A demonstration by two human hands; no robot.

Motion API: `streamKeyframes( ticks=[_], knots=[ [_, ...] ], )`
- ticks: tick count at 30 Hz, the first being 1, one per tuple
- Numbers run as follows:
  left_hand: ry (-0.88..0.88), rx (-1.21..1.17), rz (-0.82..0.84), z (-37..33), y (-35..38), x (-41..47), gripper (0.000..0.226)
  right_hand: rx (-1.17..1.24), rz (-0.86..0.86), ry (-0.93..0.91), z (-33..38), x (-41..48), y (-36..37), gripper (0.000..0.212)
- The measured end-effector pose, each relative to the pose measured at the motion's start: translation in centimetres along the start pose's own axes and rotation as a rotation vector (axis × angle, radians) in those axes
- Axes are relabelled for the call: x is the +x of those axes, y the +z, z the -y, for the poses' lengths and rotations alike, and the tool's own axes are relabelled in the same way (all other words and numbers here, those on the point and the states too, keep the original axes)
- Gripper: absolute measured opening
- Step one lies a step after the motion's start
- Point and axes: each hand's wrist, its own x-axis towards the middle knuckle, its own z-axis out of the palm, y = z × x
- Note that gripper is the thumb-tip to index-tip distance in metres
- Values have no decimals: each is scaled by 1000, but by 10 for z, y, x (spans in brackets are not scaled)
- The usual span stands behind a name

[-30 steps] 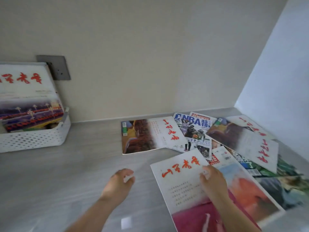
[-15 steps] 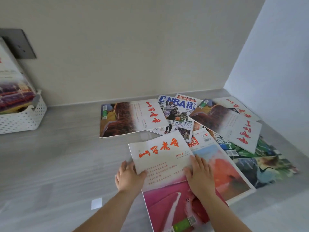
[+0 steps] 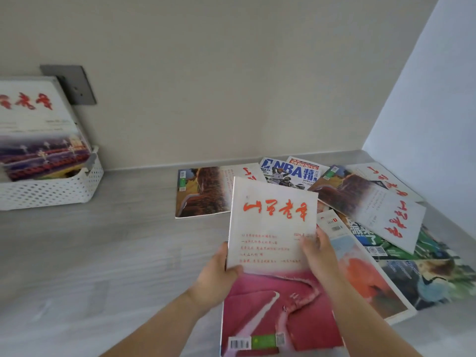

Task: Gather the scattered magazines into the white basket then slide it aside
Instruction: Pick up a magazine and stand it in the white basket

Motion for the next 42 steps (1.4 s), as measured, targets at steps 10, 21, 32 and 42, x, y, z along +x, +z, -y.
streamKeyframes(
  ticks=[10,21,32,42],
  knots=[
    [29,-29,-267,13,-130,-7,24,262,246,-113,113,-2,52,16],
    [117,162,-666,35,-350,-7,29,195,349,-425,262,-48,248,29],
    [253,-129,-867,44,-484,1,26,356,269,-583,351,-68,353,30],
    [197,-155,-936,77,-563,56,25,284,244,-611,375,-44,432,30]
  ],
)
